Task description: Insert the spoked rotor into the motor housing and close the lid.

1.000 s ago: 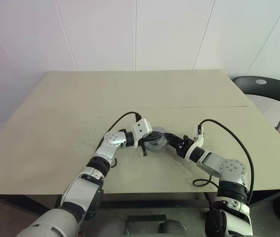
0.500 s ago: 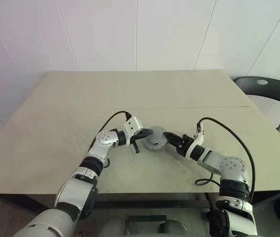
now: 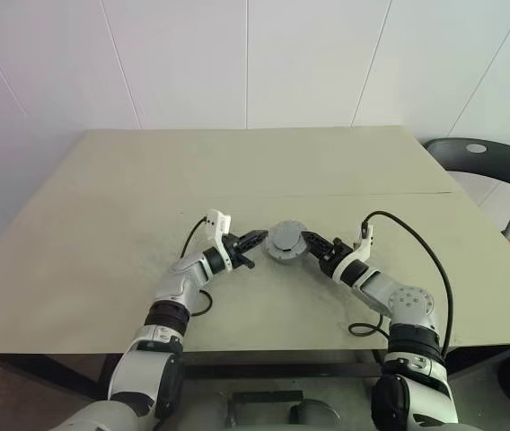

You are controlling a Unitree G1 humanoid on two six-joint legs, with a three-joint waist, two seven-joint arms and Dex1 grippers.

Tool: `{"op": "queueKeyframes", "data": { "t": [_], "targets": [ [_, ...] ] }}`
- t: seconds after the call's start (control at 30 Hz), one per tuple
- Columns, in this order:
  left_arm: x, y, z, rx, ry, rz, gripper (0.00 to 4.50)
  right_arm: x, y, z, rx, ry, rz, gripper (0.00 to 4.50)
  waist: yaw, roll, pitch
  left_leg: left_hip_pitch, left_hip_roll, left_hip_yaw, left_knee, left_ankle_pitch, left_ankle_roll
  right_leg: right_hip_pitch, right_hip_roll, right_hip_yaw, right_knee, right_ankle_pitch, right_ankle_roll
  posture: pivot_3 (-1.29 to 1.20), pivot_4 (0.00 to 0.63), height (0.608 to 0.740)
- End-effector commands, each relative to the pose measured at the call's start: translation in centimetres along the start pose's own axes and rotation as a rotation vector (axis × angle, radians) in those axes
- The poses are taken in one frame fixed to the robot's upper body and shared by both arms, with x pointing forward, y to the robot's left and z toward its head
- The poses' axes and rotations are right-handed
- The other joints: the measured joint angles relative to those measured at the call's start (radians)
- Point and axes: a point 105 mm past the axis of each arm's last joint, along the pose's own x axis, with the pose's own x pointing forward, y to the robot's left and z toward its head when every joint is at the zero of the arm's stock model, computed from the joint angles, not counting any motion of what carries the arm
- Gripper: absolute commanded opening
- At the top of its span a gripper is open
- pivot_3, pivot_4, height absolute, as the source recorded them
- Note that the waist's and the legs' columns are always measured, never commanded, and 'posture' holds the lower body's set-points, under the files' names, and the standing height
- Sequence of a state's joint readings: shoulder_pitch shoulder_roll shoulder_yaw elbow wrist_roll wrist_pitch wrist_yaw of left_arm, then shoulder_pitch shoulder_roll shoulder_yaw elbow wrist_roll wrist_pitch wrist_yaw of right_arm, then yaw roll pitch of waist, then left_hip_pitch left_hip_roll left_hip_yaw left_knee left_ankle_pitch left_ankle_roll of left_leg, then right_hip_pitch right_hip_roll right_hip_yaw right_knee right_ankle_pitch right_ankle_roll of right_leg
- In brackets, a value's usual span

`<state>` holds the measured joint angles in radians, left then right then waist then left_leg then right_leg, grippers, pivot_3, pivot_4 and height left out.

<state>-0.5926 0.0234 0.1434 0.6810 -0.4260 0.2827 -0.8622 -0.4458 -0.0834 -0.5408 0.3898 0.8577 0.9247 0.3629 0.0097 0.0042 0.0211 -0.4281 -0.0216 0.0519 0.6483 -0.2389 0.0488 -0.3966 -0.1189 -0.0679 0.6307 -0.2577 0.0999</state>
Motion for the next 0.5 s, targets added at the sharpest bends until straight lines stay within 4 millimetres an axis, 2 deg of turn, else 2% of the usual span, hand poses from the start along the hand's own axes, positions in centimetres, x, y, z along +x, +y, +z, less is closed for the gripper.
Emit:
{"op": "queueKeyframes", "data": {
  "t": [0.03, 0.17, 0.3, 0.43, 0.5],
  "targets": [
    [0.0, -0.6, 2.1, -0.108, -0.097, -0.014, 0.61, 0.7, 0.7, 1.0, 0.018, -0.083, 0.024, 1.21, 0.000, 0.000, 0.000, 0.000, 0.000, 0.000, 0.000, 0.000, 0.000, 0.000, 0.000, 0.000, 0.000, 0.000, 0.000, 0.00, 0.000, 0.740],
    [0.2, -0.5, 1.3, -0.202, -0.094, 0.017, 1.79, 1.4, 0.9, 0.2, 0.023, -0.079, 0.031, 1.21, -0.003, 0.000, 0.000, 0.002, 0.000, 0.000, 0.001, 0.000, 0.000, 0.000, 0.000, 0.000, -0.001, 0.000, -0.001, 0.00, 0.000, 0.740],
    [0.4, -0.3, -0.7, -0.236, -0.035, 0.055, 3.07, 1.4, 0.3, -0.6, 0.013, -0.055, 0.009, 1.21, -0.011, 0.000, 0.000, 0.002, 0.000, 0.000, 0.001, 0.000, -0.001, 0.000, 0.000, 0.000, -0.001, 0.000, -0.001, 0.00, 0.000, 0.740],
    [0.4, -0.2, -0.8, -0.266, -0.040, 0.065, 4.35, 1.3, 0.1, -0.4, 0.013, -0.062, 0.003, 1.21, -0.021, 0.000, 0.000, 0.002, 0.000, 0.000, 0.000, 0.000, -0.001, 0.000, 0.000, 0.000, -0.001, 0.000, -0.001, 0.00, 0.000, 0.740],
    [0.5, 0.3, -0.8, -0.293, -0.042, 0.094, 4.46, 1.4, -0.2, -0.7, -0.002, -0.049, -0.009, 1.21, -0.022, 0.000, 0.000, 0.002, 0.000, 0.000, 0.000, 0.000, -0.001, -0.001, 0.000, 0.000, -0.001, 0.000, -0.001, 0.00, 0.000, 0.740]
  ]
}}
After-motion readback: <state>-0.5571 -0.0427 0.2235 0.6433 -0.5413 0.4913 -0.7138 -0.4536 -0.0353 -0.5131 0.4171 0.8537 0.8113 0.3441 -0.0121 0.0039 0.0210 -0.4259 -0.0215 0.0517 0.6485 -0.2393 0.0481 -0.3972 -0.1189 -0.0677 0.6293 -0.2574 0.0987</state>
